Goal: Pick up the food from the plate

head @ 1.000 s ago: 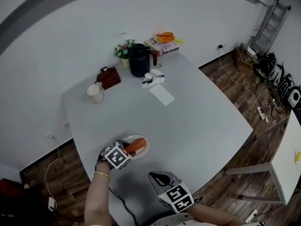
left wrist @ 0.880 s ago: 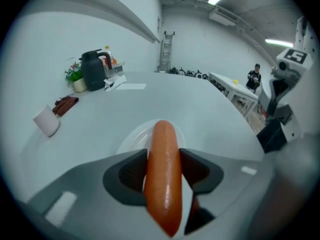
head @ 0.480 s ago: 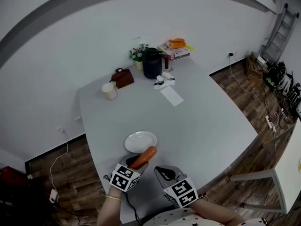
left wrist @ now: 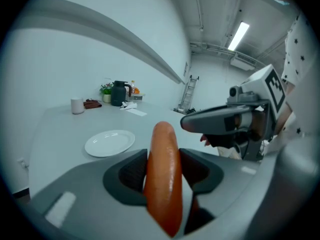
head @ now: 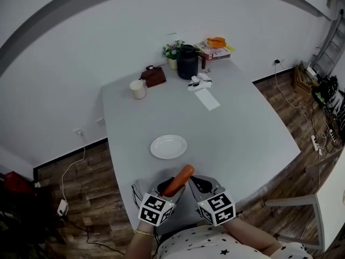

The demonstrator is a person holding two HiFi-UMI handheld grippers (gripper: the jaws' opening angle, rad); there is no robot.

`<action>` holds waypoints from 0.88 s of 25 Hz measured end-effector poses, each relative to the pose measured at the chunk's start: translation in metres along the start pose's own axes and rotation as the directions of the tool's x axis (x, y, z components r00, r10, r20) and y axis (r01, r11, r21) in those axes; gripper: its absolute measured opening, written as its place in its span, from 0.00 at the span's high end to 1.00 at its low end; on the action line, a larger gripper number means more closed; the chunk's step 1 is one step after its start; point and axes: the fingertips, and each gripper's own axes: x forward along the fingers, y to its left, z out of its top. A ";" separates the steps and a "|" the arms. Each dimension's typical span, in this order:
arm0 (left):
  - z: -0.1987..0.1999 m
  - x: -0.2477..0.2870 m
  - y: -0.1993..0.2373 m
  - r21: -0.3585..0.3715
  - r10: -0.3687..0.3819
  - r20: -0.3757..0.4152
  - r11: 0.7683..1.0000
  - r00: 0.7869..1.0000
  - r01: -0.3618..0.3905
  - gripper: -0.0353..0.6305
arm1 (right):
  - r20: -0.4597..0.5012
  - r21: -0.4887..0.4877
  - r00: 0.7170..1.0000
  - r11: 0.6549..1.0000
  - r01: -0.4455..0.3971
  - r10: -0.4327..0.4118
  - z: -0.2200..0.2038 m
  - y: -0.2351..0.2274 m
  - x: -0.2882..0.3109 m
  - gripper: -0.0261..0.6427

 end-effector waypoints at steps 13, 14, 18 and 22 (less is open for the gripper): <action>0.007 -0.005 0.000 0.017 0.038 0.018 0.999 0.999 -0.038 0.64 | 0.019 -0.053 1.000 0.998 0.018 -0.017 0.007 0.000 0.000 0.97; 0.007 -0.005 -0.001 0.018 0.038 0.017 0.999 0.999 -0.038 0.64 | 0.020 -0.052 1.000 0.998 0.020 -0.019 0.007 0.000 0.000 0.97; 0.008 -0.005 -0.001 0.018 0.037 0.019 0.999 0.999 -0.038 0.64 | 0.023 -0.054 0.999 0.998 0.026 -0.025 0.009 0.000 -0.001 0.97; 0.009 -0.003 -0.001 0.014 0.031 0.022 0.999 0.999 -0.032 0.64 | 0.023 -0.055 0.999 0.998 0.030 -0.028 0.008 -0.001 -0.001 0.97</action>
